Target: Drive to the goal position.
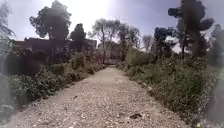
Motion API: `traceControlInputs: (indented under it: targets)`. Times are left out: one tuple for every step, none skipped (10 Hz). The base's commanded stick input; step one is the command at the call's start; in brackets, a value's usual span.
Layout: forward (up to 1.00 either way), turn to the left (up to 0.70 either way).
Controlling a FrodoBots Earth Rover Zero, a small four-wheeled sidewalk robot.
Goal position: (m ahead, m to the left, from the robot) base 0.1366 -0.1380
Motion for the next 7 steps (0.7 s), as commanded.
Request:
traceControlInputs:
  targets:
    - [0.7, 0.0]
    - [0.7, 0.0]
    - [0.7, 0.0]
    - [0.7, 0.0]
    - [0.7, 0.0]
    - [0.7, 0.0]
    - [0.7, 0.0]
